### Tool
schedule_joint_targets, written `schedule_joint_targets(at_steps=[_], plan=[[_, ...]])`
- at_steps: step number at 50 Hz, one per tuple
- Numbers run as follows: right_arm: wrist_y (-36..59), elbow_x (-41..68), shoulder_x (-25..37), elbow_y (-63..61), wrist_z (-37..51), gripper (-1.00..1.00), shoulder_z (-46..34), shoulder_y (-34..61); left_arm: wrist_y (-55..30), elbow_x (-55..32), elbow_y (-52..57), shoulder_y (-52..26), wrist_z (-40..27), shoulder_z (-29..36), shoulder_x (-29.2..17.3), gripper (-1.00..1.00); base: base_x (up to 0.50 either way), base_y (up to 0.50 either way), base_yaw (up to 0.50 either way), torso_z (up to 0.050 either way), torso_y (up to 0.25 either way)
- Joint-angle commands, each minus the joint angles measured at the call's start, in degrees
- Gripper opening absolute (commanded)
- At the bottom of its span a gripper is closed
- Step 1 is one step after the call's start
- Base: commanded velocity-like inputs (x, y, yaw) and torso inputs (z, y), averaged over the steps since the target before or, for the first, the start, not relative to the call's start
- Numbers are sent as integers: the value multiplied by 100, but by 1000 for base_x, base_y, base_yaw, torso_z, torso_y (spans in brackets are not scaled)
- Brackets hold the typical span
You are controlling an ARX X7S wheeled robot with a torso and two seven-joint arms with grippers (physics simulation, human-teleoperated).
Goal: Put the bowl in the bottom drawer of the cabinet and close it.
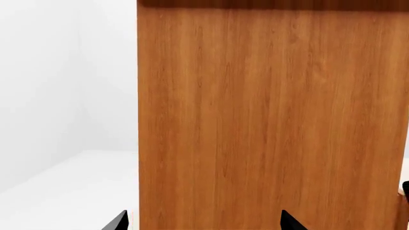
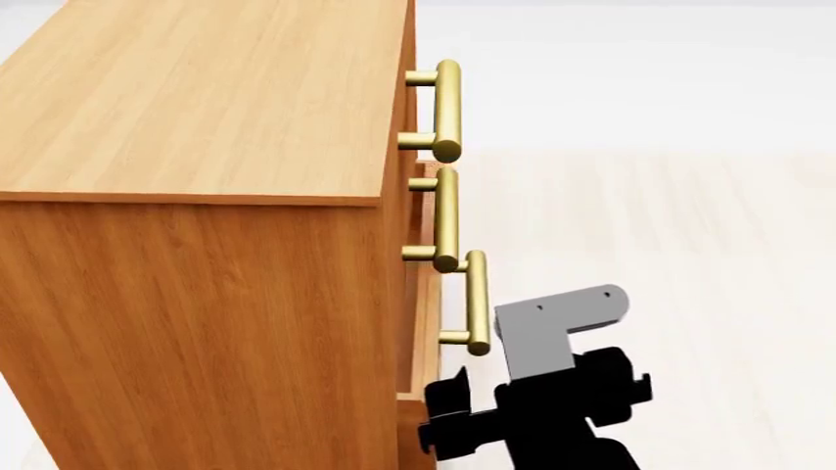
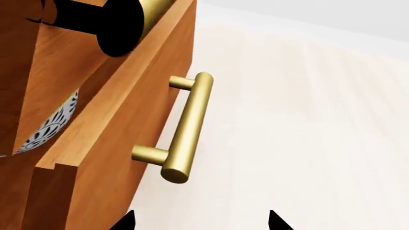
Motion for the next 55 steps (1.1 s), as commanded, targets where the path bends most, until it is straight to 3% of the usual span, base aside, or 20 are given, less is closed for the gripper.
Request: schedule_joint_targets(at_steps=[1,21,41,55], plan=[[152,109,-72,12,-106,100,-189,362,39,-78,42,18,-26,1,-12,100,0,0,0,0,0],[45,335,-119,54,-214,100,-257,296,196,-388,45,35,-99,-75,-11,100,0,0,0,0,0],[-296,781,235,-280,-1131,100,-586,-33,197,-441,54,3,-165,-58,-40,100,0,0,0,0,0],[650,1750,343,161,-1785,100,130,501,230,-433,39,10,-204,-35,-55,100,0,0,0,0,0]])
